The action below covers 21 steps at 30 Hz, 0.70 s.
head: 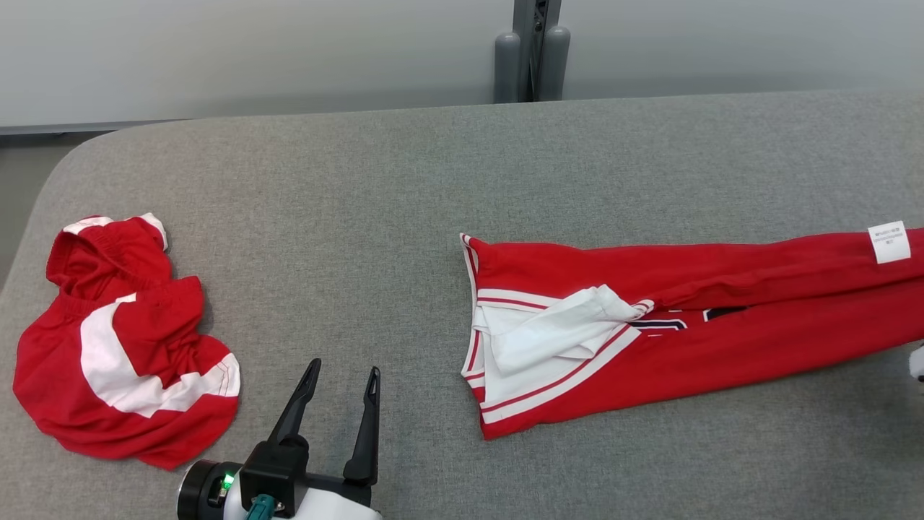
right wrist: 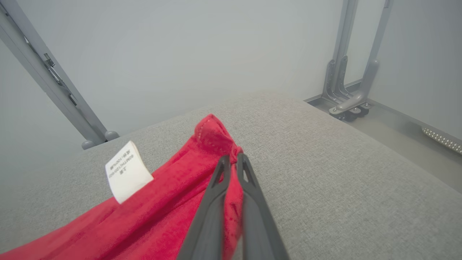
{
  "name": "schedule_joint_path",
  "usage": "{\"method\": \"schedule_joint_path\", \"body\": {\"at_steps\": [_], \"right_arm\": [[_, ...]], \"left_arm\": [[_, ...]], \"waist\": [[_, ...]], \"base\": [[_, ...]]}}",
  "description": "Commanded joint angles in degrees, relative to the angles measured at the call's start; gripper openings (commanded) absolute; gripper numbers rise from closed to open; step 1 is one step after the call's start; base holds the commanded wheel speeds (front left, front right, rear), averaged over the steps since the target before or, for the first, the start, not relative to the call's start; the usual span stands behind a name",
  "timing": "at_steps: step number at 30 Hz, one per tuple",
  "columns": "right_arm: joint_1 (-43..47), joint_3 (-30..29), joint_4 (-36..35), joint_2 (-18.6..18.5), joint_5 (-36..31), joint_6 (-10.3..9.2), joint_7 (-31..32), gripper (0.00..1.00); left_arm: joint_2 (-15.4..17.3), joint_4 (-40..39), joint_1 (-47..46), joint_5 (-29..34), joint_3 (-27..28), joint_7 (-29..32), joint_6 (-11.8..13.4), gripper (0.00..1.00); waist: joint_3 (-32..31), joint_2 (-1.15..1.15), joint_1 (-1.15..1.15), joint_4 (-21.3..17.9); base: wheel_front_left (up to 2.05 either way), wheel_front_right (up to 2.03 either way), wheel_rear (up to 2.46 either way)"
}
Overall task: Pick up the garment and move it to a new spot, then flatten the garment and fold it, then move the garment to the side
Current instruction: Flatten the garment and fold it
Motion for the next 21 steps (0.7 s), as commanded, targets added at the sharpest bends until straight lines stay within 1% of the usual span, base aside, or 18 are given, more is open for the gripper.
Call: {"method": "schedule_joint_path", "body": {"at_steps": [1,4,8,12,13,18,21], "right_arm": [[0.26,1.14,-0.86,0.40,-0.53,-0.03,-0.12,0.00],[-0.26,3.63,-3.07,0.91,-0.19,-0.03,-0.13,0.00],[1.10,7.87,-7.23,3.71,1.68,-0.03,-0.07,0.00],[2.84,13.04,-13.15,6.15,4.38,-0.03,1.75,0.00],[2.84,13.04,-13.15,6.15,4.38,-0.03,1.75,0.00],[6.08,18.62,-21.70,8.64,6.50,-0.03,5.16,0.00],[7.77,20.79,-26.44,9.99,6.35,-0.03,7.66,0.00]], "left_arm": [[0.19,0.28,0.39,0.24,0.16,-0.30,-0.33,1.00],[0.19,0.54,0.49,-0.13,-0.14,-0.31,-0.30,1.00],[0.19,0.96,0.77,-0.72,-0.66,-0.30,-0.29,1.00],[0.18,1.10,0.85,-1.02,-0.87,-0.31,0.19,1.00],[0.18,1.10,0.85,-1.02,-0.87,-0.31,0.19,1.00],[0.20,1.31,1.04,-1.72,-1.22,-0.30,0.37,1.00],[0.18,1.47,0.99,-1.85,-1.53,-0.30,0.36,1.00]], "waist": [[-0.47,0.00,0.00,-0.54],[-1.07,0.00,0.00,-0.82],[-2.11,0.00,0.00,-0.63],[-2.85,0.00,0.00,-0.05],[-2.85,0.00,0.00,-0.05],[-3.60,0.00,0.00,1.35],[-3.85,0.00,0.00,2.47]], "base": [[0.00,0.00,0.00],[0.00,0.00,0.00],[0.00,0.00,0.00],[0.00,0.00,0.00],[0.00,0.00,0.00],[0.00,0.00,0.00],[0.00,0.00,0.00]]}}
